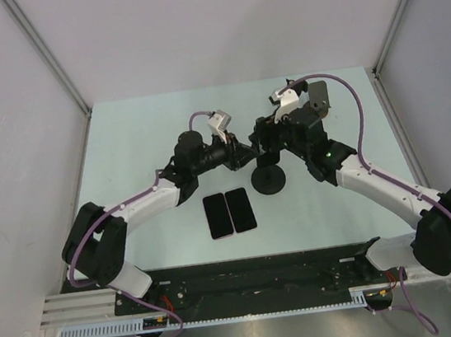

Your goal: Remove the phone from the phone stand

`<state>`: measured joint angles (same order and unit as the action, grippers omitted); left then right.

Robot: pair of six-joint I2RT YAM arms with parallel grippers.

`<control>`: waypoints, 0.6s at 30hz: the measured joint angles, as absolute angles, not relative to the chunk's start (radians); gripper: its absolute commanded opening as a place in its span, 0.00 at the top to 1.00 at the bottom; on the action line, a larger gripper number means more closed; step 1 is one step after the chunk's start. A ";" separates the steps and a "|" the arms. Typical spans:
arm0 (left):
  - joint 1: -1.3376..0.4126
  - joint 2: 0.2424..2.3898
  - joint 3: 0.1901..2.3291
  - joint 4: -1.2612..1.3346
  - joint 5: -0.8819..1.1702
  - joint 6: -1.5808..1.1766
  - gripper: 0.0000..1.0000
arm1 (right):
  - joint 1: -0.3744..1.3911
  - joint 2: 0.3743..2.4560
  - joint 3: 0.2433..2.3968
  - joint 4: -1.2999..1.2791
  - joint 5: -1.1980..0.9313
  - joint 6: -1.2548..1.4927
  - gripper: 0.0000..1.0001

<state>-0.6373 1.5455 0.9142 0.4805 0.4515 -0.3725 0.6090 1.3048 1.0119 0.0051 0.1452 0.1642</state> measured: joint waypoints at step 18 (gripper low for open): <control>-0.491 1.556 0.916 0.488 0.630 -0.411 0.27 | 0.455 1.262 1.012 -0.056 -0.254 0.066 1.00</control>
<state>-0.4908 1.5562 0.9161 0.4881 0.6304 -0.4107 0.4549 1.2617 1.0119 -0.0555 -0.2543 0.0662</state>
